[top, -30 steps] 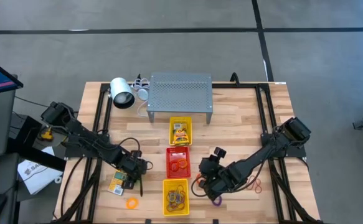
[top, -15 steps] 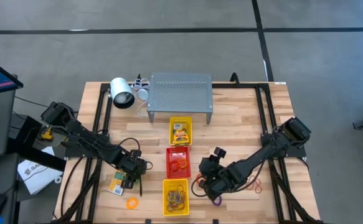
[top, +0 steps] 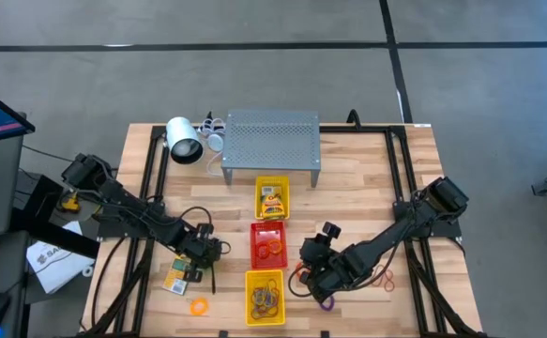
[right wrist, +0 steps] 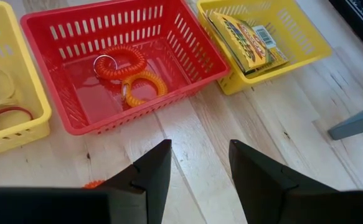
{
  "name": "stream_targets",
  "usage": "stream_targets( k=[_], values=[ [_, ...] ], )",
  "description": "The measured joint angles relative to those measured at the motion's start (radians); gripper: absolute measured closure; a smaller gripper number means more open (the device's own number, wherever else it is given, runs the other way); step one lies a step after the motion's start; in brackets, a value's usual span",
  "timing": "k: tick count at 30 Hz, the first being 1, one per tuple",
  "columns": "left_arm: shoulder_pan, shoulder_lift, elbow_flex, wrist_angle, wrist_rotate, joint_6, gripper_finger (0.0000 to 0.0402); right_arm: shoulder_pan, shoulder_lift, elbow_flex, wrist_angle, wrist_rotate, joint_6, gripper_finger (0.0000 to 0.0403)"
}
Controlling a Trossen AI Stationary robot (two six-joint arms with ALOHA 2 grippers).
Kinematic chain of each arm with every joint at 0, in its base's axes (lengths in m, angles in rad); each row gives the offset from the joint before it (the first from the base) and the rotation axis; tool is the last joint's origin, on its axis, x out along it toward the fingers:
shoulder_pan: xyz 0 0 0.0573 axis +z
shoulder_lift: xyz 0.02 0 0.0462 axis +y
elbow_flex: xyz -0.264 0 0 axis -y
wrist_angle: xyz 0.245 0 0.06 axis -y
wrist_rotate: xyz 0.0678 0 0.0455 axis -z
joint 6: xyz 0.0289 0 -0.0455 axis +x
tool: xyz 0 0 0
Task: Pick & Place Office Desk Supplies
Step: Put the green spring rubber band into the red bin
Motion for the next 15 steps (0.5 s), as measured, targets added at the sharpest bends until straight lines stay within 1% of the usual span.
stream_targets(
  k=[5, 9, 12, 15],
  values=[
    [0.027, -0.017, -0.004, -0.002, 0.017, 0.001, 0.0351, 0.0, 0.0, 0.0, 0.0, 0.0, 0.0, 0.0246],
    [0.046, -0.064, -0.005, -0.01, 0.02, 0.02, 0.0379, 0.0, 0.0, 0.001, 0.0, 0.0, 0.0, 0.0246],
    [0.061, -0.116, -0.004, -0.007, 0.019, 0.021, 0.0389, 0.0, 0.0, 0.001, 0.0, 0.0, 0.0, 0.0246],
    [0.073, -0.175, -0.004, -0.006, 0.018, 0.023, 0.0389, 0.0, 0.0, 0.001, 0.0, -0.001, 0.0, 0.0246]
  ],
)
